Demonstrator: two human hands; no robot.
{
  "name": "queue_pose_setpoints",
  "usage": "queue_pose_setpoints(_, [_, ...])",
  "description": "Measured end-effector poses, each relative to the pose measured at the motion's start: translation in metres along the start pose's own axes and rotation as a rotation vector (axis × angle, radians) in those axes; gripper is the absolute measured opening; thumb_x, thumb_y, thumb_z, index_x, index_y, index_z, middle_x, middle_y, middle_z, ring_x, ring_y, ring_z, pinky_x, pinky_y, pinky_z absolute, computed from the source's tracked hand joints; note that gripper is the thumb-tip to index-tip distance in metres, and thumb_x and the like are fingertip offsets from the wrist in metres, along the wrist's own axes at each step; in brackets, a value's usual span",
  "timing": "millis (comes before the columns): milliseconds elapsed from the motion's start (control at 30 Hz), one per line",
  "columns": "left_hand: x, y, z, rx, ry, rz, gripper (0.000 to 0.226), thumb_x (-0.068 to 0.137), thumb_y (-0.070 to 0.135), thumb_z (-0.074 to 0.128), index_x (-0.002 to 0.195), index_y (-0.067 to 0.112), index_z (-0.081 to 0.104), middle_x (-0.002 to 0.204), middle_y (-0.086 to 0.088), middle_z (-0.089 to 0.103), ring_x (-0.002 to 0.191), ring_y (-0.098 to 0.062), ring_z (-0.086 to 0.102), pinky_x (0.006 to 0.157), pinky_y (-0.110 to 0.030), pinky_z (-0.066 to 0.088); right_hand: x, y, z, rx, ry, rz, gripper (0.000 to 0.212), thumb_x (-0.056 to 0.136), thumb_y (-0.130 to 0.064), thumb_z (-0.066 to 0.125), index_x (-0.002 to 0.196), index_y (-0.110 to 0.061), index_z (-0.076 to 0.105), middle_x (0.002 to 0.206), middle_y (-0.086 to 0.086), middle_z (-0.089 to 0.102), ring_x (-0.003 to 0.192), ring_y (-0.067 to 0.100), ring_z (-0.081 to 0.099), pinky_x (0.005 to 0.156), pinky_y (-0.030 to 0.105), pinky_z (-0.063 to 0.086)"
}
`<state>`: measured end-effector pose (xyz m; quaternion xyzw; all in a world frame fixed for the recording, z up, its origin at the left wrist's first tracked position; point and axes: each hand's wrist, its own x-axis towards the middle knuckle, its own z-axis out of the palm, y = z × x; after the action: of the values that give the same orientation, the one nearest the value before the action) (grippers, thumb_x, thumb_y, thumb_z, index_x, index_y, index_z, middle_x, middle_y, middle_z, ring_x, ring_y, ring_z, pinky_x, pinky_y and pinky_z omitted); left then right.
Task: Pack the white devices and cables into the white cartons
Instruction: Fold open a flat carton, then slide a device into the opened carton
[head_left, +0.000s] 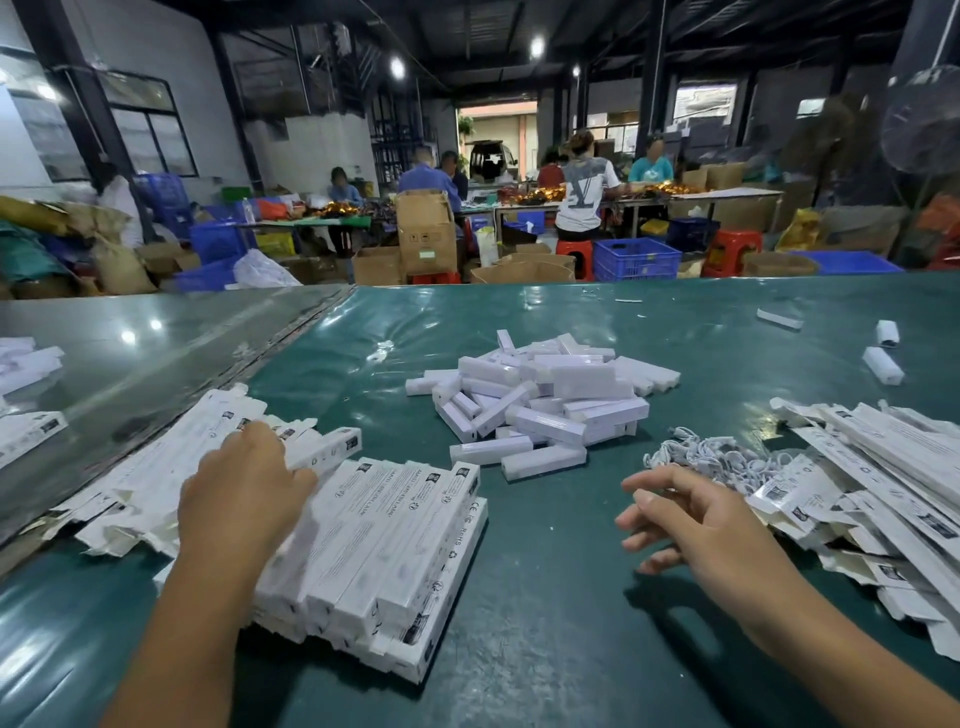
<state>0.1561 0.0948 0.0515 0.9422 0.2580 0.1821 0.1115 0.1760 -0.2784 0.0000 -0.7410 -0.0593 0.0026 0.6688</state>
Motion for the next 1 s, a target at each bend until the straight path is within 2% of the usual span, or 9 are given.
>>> queue_pose_setpoints(167, [0.003, -0.015, -0.001, 0.117, -0.211, -0.061, 0.027, 0.088, 0.036, 0.066, 0.096, 0.017, 0.048, 0.085, -0.001, 0.06, 0.079, -0.021, 0.059, 0.076, -0.036, 0.051, 0.0, 0.0, 0.0, -0.06, -0.005, -0.013, 0.01, 0.099, -0.013, 0.061, 0.102, -0.013, 0.071, 0.083, 0.009, 0.076, 0.071, 0.022, 0.073, 0.059, 0.029, 0.059])
queue_pose_setpoints(267, [0.002, -0.016, -0.003, 0.129, -0.225, -0.082, 0.028, 0.088, 0.039, 0.064, 0.094, 0.017, 0.048, 0.085, -0.001, 0.06, 0.079, -0.022, 0.058, 0.075, -0.036, 0.045, 0.0, 0.0, -0.001, -0.082, -0.005, -0.026, 0.009, 0.098, -0.013, 0.062, 0.101, -0.013, 0.071, 0.082, 0.008, 0.076, 0.071, 0.022, 0.073, 0.058, 0.028, 0.059])
queue_pose_setpoints(333, [-0.002, -0.009, -0.004, 0.223, -0.155, -0.087, 0.04, 0.088, 0.046, 0.064, 0.108, 0.015, 0.05, 0.102, -0.003, 0.06, 0.097, -0.025, 0.057, 0.085, -0.043, 0.042, 0.0, -0.002, -0.001, -0.112, 0.002, -0.03, 0.009, 0.098, -0.013, 0.062, 0.099, -0.014, 0.071, 0.081, 0.006, 0.076, 0.072, 0.021, 0.073, 0.06, 0.031, 0.06])
queue_pose_setpoints(467, [-0.035, 0.05, 0.004, -0.016, 0.2, 0.351, 0.039, 0.088, 0.039, 0.072, 0.115, 0.015, 0.059, 0.114, -0.005, 0.059, 0.101, -0.026, 0.053, 0.085, -0.041, 0.039, 0.002, 0.0, -0.01, -0.581, 0.091, -0.136, 0.01, 0.098, -0.025, 0.062, 0.09, -0.028, 0.067, 0.078, -0.009, 0.073, 0.074, 0.008, 0.068, 0.07, 0.026, 0.055])
queue_pose_setpoints(600, [-0.099, 0.11, 0.037, -0.268, 0.16, 0.879, 0.024, 0.083, 0.031, 0.076, 0.101, 0.019, 0.068, 0.11, 0.001, 0.064, 0.102, -0.023, 0.06, 0.089, -0.038, 0.043, 0.014, -0.001, -0.039, -1.32, 0.199, -0.108, 0.02, 0.099, -0.038, 0.056, 0.115, -0.026, 0.058, 0.111, -0.004, 0.066, 0.1, 0.02, 0.06, 0.087, 0.036, 0.05])
queue_pose_setpoints(700, [-0.132, 0.126, 0.057, -0.271, 0.022, 1.17, 0.026, 0.084, 0.043, 0.06, 0.101, 0.025, 0.067, 0.111, 0.008, 0.063, 0.105, -0.014, 0.06, 0.09, -0.031, 0.042, 0.023, -0.009, -0.063, -1.274, 0.433, -0.222, 0.026, 0.094, -0.032, 0.066, 0.111, -0.013, 0.063, 0.105, 0.01, 0.065, 0.097, 0.031, 0.058, 0.084, 0.041, 0.047])
queue_pose_setpoints(767, [-0.141, 0.129, 0.064, -0.278, -0.025, 1.274, 0.024, 0.084, 0.044, 0.059, 0.099, 0.026, 0.068, 0.109, 0.009, 0.063, 0.103, -0.012, 0.061, 0.088, -0.028, 0.044, 0.025, -0.01, -0.075, -1.218, 0.529, -0.281, 0.031, 0.087, -0.031, 0.074, 0.109, -0.011, 0.064, 0.102, 0.013, 0.065, 0.095, 0.035, 0.058, 0.081, 0.043, 0.047])
queue_pose_setpoints(867, [-0.142, 0.129, 0.07, -0.334, -0.083, 1.293, 0.024, 0.086, 0.042, 0.059, 0.098, 0.024, 0.069, 0.109, 0.008, 0.064, 0.102, -0.013, 0.062, 0.089, -0.027, 0.043, 0.026, -0.006, -0.085, -1.551, 0.402, 0.039, 0.057, 0.082, -0.062, 0.069, 0.119, -0.02, 0.056, 0.116, 0.006, 0.064, 0.109, 0.03, 0.059, 0.084, 0.038, 0.046])
queue_pose_setpoints(1000, [-0.135, 0.124, 0.073, -0.374, -0.188, 1.188, 0.027, 0.094, 0.042, 0.057, 0.11, 0.022, 0.066, 0.12, 0.011, 0.058, 0.113, -0.01, 0.053, 0.098, -0.031, 0.044, 0.027, 0.003, -0.087, -1.659, 0.249, 0.122, 0.048, 0.089, -0.071, 0.056, 0.103, -0.025, 0.052, 0.11, -0.003, 0.066, 0.105, 0.022, 0.063, 0.071, 0.034, 0.038])
